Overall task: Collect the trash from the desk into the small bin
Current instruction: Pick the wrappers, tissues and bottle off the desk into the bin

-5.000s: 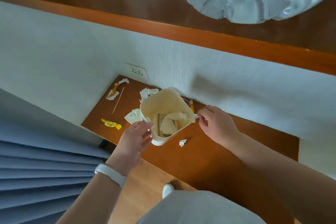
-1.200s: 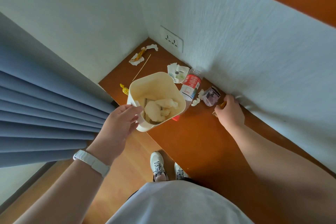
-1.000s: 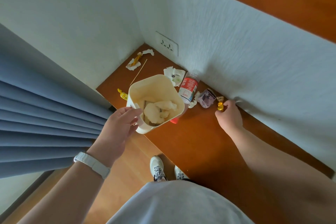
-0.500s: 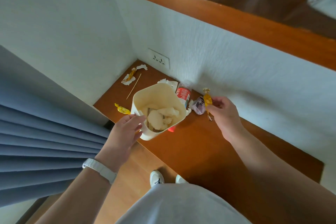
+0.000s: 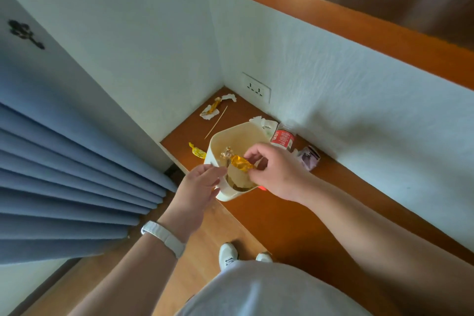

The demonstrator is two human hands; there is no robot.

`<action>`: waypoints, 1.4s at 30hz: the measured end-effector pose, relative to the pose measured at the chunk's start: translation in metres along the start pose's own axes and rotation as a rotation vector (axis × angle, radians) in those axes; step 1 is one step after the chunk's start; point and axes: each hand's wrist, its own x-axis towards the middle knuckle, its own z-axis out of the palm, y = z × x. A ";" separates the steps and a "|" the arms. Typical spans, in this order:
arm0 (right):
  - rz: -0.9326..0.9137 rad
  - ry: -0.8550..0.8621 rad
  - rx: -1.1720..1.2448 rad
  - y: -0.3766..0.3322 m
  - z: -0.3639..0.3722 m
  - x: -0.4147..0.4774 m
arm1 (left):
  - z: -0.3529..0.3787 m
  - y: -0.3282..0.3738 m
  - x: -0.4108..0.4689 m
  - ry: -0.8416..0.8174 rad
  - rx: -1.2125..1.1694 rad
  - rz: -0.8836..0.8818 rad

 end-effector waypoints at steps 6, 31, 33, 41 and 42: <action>-0.111 -0.044 -0.100 0.006 0.009 0.007 | -0.009 -0.005 0.005 0.024 0.005 -0.008; 0.313 0.185 -0.747 0.217 -0.015 0.053 | -0.019 0.001 0.008 0.139 -0.031 -0.008; 0.305 0.199 -0.727 0.215 -0.015 0.053 | -0.020 -0.001 0.008 0.143 -0.028 -0.011; 0.346 0.205 -0.701 0.204 -0.020 0.029 | -0.018 -0.002 0.004 0.120 0.012 -0.003; 0.339 0.223 -0.699 0.201 -0.022 0.025 | -0.017 -0.002 0.004 0.111 0.008 -0.003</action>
